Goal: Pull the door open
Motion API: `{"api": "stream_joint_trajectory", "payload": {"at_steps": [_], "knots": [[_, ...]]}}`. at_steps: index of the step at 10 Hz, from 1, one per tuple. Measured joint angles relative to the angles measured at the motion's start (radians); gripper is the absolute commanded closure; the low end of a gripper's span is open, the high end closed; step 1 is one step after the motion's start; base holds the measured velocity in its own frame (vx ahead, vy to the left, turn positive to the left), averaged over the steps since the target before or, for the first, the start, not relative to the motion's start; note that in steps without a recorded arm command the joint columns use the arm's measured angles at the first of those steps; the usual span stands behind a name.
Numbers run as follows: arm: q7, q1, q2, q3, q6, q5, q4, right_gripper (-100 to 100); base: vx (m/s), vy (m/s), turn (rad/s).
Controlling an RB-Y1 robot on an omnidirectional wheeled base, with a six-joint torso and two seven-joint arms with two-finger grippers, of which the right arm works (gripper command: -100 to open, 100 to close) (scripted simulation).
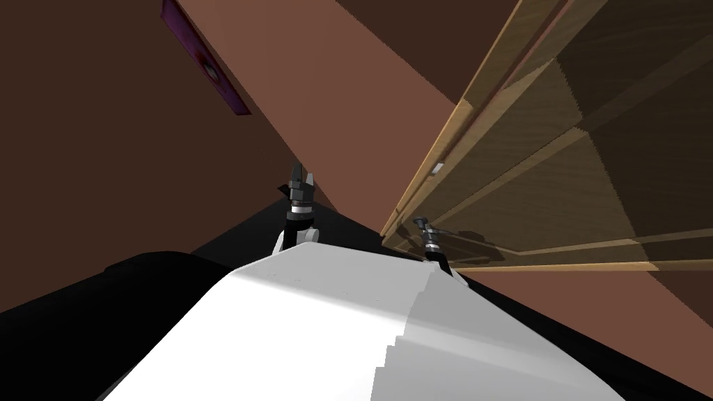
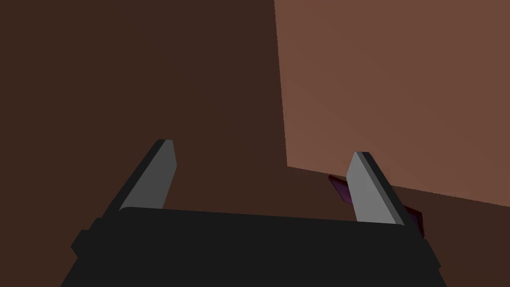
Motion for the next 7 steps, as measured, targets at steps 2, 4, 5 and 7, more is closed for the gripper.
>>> {"api": "stream_joint_trajectory", "payload": {"at_steps": [2,4,5,7], "knots": [[-0.016,0.015,-0.017,0.019,-0.013,0.002,-0.013,100,-0.134,-0.024,0.05],[-0.024,0.022,-0.025,0.028,-0.021,0.002,-0.01,100,-0.179,-0.034,0.15],[-0.035,0.026,-0.035,0.036,-0.036,0.002,-0.006,100,-0.208,-0.076,0.135],[-0.051,0.044,-0.051,0.054,-0.059,0.004,-0.012,100,-0.207,-0.053,0.143]]}}
